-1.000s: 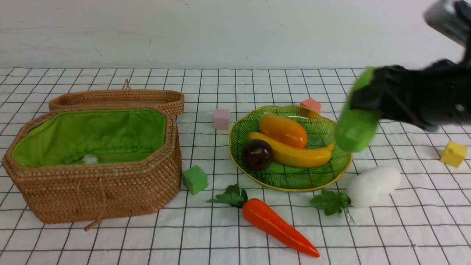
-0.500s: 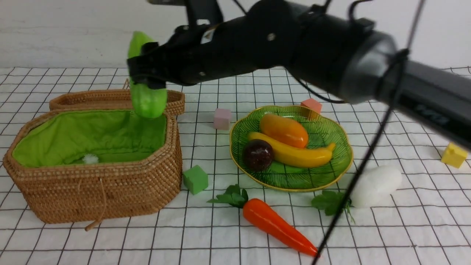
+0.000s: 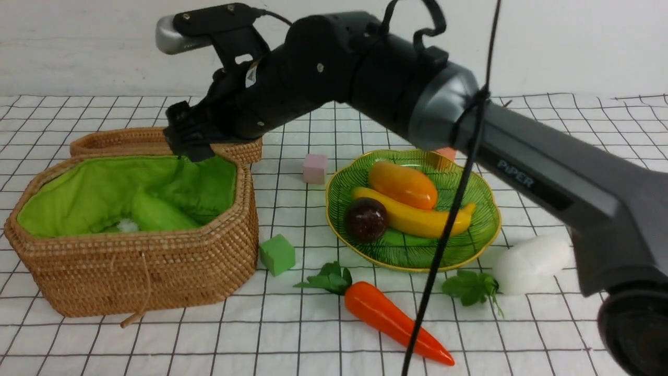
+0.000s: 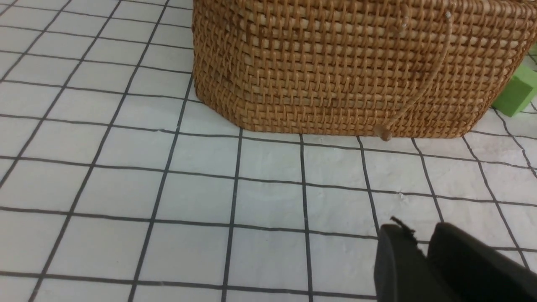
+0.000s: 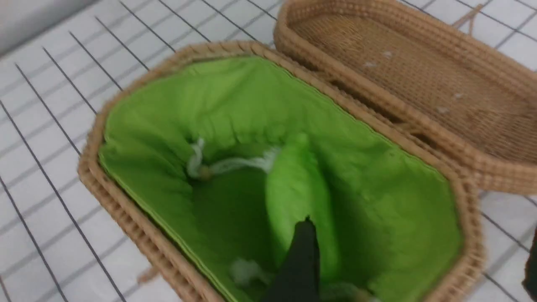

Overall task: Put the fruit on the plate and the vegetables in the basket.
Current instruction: Take a chayote with your right arm and place it on the basket on the left, then take a daikon with your right arm and place it on the basket on the left.

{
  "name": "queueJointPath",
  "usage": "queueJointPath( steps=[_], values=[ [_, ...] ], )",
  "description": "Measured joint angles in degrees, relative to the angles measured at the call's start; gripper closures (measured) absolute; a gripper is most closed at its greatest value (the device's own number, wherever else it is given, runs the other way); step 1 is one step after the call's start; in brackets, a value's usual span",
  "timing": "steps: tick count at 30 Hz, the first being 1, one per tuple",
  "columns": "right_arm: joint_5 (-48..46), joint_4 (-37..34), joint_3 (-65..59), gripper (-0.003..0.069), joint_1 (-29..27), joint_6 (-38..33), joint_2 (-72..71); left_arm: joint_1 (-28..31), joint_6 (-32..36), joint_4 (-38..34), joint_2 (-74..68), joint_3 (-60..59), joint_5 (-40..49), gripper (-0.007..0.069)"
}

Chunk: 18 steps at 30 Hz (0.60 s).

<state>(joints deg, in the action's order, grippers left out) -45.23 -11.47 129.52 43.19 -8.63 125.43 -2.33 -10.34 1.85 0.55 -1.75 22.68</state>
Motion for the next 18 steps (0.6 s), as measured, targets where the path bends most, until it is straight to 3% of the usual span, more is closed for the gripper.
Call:
queueJointPath(
  steps=[3,8,18],
  values=[
    [-10.26,6.21,0.0,0.0022,-0.25,-0.13,-5.09,0.0,0.0,0.0,0.0,0.0,0.0,0.0513],
    [-22.3,7.44,-6.24,0.0073,-2.48,-1.95,-15.4,0.0,0.0,0.0,0.0,0.0,0.0,0.0511],
    [-21.14,7.74,-36.92,0.0084,-9.7,-3.08,-28.34,0.0,0.0,0.0,0.0,0.0,0.0,0.0508]
  ],
)
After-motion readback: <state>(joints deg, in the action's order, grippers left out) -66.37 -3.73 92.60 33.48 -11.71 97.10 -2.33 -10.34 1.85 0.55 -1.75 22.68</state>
